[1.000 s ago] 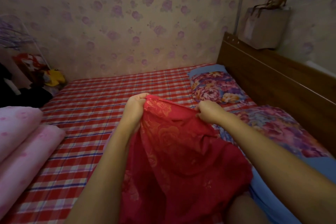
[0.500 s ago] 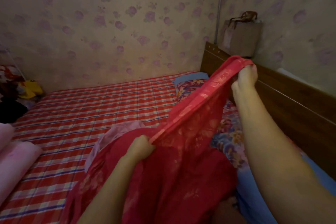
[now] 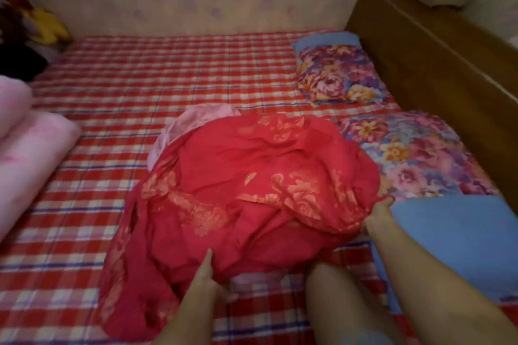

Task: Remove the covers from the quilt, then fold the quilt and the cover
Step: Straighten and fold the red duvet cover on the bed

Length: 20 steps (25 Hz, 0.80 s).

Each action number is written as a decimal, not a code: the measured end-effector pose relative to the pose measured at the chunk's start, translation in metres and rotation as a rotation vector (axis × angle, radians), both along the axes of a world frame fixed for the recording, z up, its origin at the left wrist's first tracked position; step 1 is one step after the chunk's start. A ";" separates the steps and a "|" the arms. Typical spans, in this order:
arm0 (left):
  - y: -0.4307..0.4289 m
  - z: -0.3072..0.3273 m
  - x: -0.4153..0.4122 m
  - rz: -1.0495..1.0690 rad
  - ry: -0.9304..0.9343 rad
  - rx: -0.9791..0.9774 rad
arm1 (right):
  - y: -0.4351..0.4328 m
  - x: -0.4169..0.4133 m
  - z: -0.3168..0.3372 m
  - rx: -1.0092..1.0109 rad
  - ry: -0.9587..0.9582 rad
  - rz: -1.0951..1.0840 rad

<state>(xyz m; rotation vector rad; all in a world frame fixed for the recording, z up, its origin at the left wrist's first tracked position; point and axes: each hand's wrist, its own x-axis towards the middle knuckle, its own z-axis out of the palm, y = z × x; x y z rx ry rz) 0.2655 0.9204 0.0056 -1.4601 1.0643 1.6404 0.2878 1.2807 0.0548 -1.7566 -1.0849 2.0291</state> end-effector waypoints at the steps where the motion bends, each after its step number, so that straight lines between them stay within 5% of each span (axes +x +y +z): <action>1: -0.002 -0.015 0.004 0.090 -0.003 0.039 | 0.006 -0.005 -0.041 -0.006 -0.001 0.071; 5: -0.018 -0.047 -0.009 0.401 0.173 0.111 | 0.009 -0.020 -0.182 -0.071 -0.147 0.344; 7: -0.026 -0.057 -0.027 0.491 0.241 0.138 | -0.015 -0.040 -0.198 -0.184 -0.165 0.466; 14: -0.006 -0.077 -0.104 0.361 0.360 0.174 | -0.092 -0.099 -0.151 -0.254 -0.150 0.431; 20: 0.070 0.037 -0.263 -0.037 0.661 0.226 | -0.112 -0.238 -0.064 -0.249 0.190 0.563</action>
